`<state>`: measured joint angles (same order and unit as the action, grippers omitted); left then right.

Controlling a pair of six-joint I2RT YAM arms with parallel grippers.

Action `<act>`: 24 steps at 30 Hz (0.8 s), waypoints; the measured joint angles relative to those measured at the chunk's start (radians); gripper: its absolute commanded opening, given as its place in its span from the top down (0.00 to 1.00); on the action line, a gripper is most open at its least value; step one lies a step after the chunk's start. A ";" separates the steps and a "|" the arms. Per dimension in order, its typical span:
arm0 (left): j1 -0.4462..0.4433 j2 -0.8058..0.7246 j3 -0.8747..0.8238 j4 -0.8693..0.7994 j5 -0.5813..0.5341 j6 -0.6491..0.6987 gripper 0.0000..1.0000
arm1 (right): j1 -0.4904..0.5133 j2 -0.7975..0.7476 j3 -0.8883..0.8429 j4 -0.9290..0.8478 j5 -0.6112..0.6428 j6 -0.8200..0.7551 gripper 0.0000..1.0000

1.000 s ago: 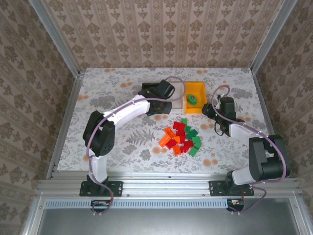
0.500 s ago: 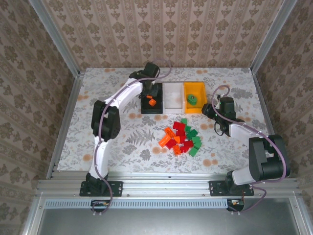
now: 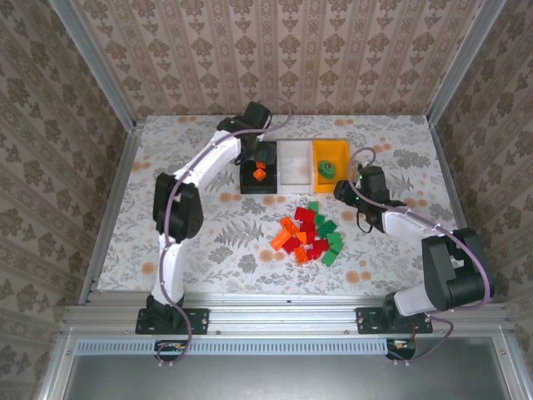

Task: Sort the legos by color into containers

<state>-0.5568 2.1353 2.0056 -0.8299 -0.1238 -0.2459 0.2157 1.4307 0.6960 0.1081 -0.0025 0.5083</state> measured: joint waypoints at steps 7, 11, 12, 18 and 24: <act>0.010 -0.390 -0.316 0.102 0.095 -0.174 0.13 | 0.308 -0.034 0.116 -0.201 0.127 0.053 0.46; 0.044 -0.429 -0.380 0.129 0.195 -0.245 0.14 | 0.373 0.022 0.198 -0.288 0.170 0.077 0.42; 0.056 -0.424 -0.405 0.136 0.220 -0.259 0.14 | 0.385 0.040 0.216 -0.315 0.183 0.081 0.42; 0.111 -0.413 -0.574 0.186 0.380 -0.346 0.15 | 0.419 0.132 0.279 -0.443 0.232 0.104 0.48; 0.138 -0.413 -0.616 0.237 0.506 -0.407 0.16 | 0.424 0.185 0.319 -0.532 0.240 0.121 0.48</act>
<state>-0.4191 1.7226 1.3891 -0.5930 0.3820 -0.6529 0.6395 1.6157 1.0153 -0.4240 0.2375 0.6289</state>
